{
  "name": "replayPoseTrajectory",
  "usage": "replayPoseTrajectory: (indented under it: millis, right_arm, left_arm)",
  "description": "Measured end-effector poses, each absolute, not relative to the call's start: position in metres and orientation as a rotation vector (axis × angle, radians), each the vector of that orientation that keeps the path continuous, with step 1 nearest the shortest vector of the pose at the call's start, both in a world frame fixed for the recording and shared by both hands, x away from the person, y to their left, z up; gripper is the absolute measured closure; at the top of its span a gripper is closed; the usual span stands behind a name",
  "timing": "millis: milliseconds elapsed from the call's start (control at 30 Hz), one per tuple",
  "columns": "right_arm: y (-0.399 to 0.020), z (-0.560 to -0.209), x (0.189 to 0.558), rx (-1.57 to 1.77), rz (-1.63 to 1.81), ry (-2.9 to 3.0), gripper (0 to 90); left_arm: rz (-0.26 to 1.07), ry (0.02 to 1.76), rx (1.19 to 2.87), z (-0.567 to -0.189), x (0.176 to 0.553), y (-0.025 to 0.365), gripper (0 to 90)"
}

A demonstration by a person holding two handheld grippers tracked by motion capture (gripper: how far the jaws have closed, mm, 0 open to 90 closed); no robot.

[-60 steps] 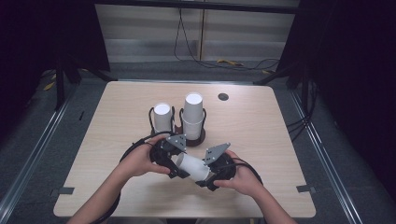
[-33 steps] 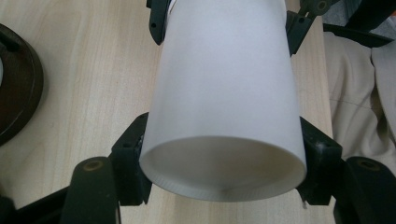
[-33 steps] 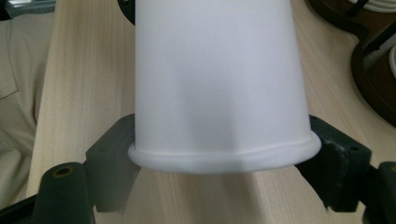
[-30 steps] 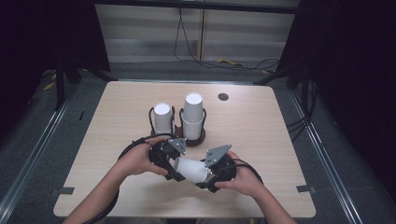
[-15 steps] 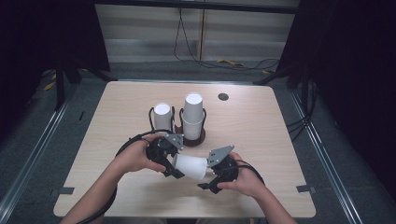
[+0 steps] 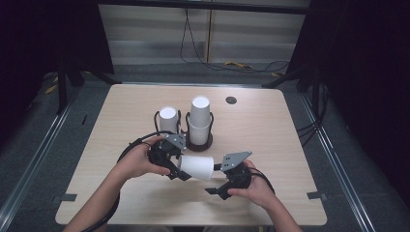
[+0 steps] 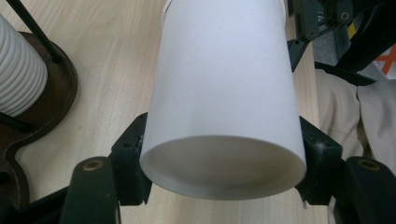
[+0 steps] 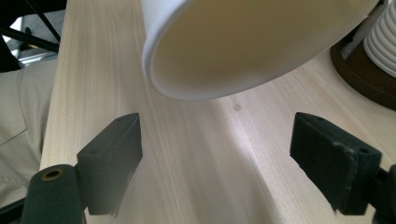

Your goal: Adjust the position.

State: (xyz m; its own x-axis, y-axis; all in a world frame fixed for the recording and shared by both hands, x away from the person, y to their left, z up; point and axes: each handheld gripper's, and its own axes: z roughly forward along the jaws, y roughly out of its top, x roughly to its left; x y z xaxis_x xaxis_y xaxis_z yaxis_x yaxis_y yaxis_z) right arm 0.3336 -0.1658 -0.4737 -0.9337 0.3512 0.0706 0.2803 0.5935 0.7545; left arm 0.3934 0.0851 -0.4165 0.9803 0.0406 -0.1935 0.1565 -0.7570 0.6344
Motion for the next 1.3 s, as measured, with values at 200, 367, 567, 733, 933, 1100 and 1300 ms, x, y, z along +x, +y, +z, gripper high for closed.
replayPoseTrajectory:
  millis: [200, 367, 567, 733, 933, 1100, 1300]
  right_arm:
    - [-0.168, -0.477, 0.333, 0.567, 1.304, 2.705, 16.8]
    - [-0.172, -0.477, 0.332, 0.583, 1.342, 2.669, 16.8]
    - [-0.175, -0.475, 0.332, 0.599, 1.387, 2.627, 16.7]
    - [-0.174, -0.475, 0.332, 0.598, 1.398, 2.618, 16.7]
    - [-0.177, -0.473, 0.333, 0.613, 1.438, 2.581, 16.8]
    - [-0.177, -0.469, 0.333, 0.613, 1.450, 2.564, 16.7]
    - [-0.177, -0.468, 0.334, 0.610, 1.456, 2.558, 16.7]
  left_arm:
    - [-0.221, 0.146, 2.410, -0.416, 0.394, 0.086, 33.8]
    - [-0.224, 0.141, 2.402, -0.415, 0.394, 0.084, 33.8]
    - [-0.222, 0.157, 2.382, -0.413, 0.394, 0.086, 33.8]
    - [-0.221, 0.175, 2.367, -0.413, 0.393, 0.086, 33.8]
    - [-0.224, 0.178, 2.355, -0.415, 0.393, 0.088, 33.8]
    - [-0.229, 0.179, 2.335, -0.417, 0.393, 0.087, 33.8]
    - [-0.239, 0.192, 2.334, -0.419, 0.392, 0.085, 33.7]
